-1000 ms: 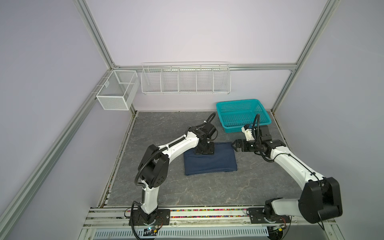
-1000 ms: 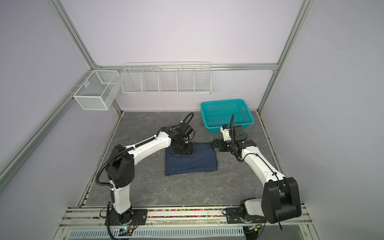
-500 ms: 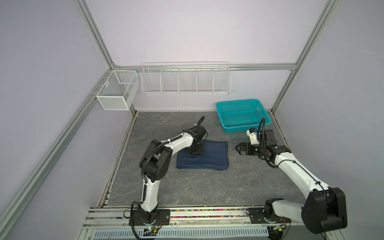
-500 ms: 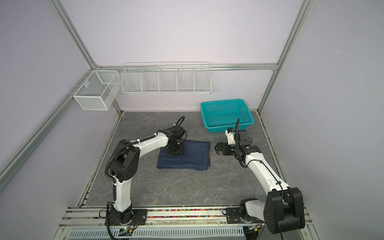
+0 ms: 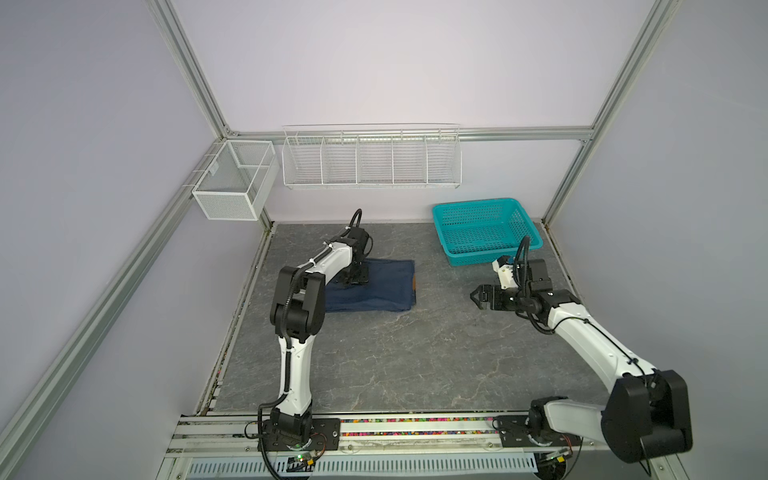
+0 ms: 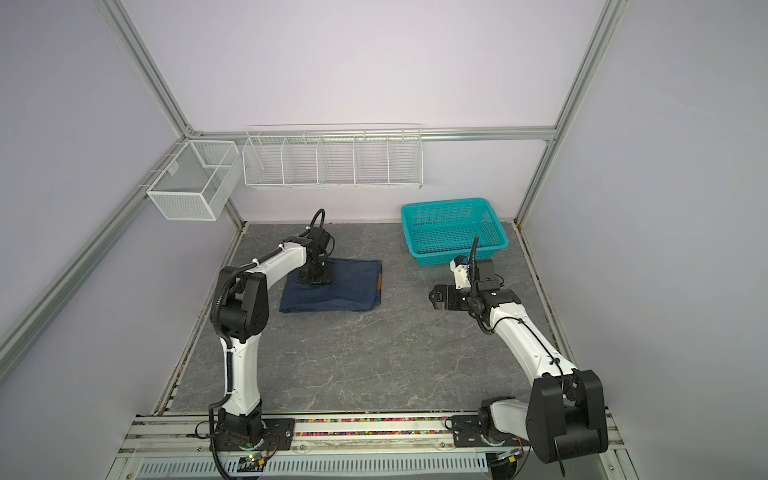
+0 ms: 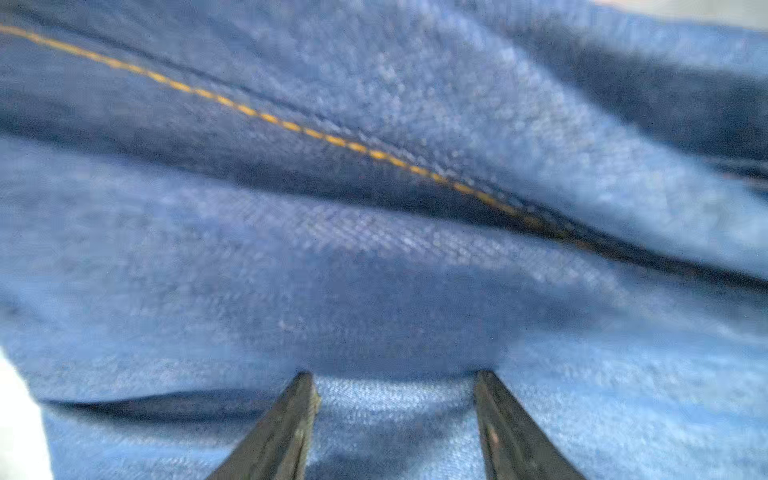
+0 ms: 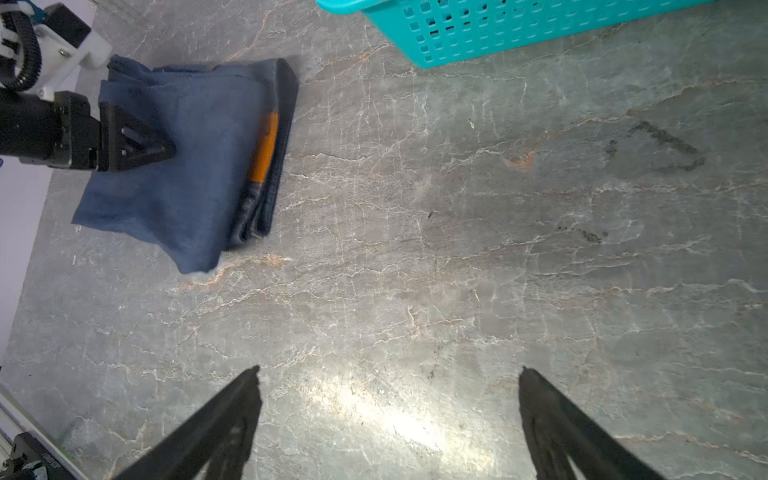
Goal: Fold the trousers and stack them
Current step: 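Carry the folded jeans with the left gripper to the far corner near the rack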
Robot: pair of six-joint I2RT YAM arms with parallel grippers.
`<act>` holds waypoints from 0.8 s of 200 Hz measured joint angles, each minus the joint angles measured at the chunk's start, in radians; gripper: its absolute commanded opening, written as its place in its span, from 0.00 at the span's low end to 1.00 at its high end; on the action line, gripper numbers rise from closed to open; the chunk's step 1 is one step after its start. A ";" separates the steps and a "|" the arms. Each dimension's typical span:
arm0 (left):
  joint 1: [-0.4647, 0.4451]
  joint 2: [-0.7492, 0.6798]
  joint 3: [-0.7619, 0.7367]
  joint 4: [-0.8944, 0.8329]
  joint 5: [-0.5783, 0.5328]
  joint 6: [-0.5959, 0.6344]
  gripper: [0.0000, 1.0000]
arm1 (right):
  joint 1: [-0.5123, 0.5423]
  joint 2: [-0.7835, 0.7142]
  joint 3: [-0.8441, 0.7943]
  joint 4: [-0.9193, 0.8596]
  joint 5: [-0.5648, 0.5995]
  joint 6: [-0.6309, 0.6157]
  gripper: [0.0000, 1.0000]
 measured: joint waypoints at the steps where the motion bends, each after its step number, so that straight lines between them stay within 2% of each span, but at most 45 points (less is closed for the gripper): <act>1: 0.003 0.005 0.008 -0.003 -0.001 0.004 0.61 | 0.000 0.000 0.000 0.000 0.000 0.000 0.97; 60: 0.165 0.182 0.307 -0.074 -0.063 0.116 0.62 | 0.000 0.026 0.002 0.015 0.000 0.011 0.97; 112: 0.240 0.331 0.579 -0.153 -0.142 0.152 0.62 | -0.005 0.064 0.030 0.019 0.000 0.015 0.97; 138: 0.252 0.343 0.620 -0.194 -0.145 0.154 0.62 | -0.005 0.077 0.053 0.023 0.000 0.018 0.97; 160: 0.248 0.315 0.594 -0.209 -0.104 0.147 0.62 | -0.005 0.086 0.066 0.023 0.000 0.018 0.97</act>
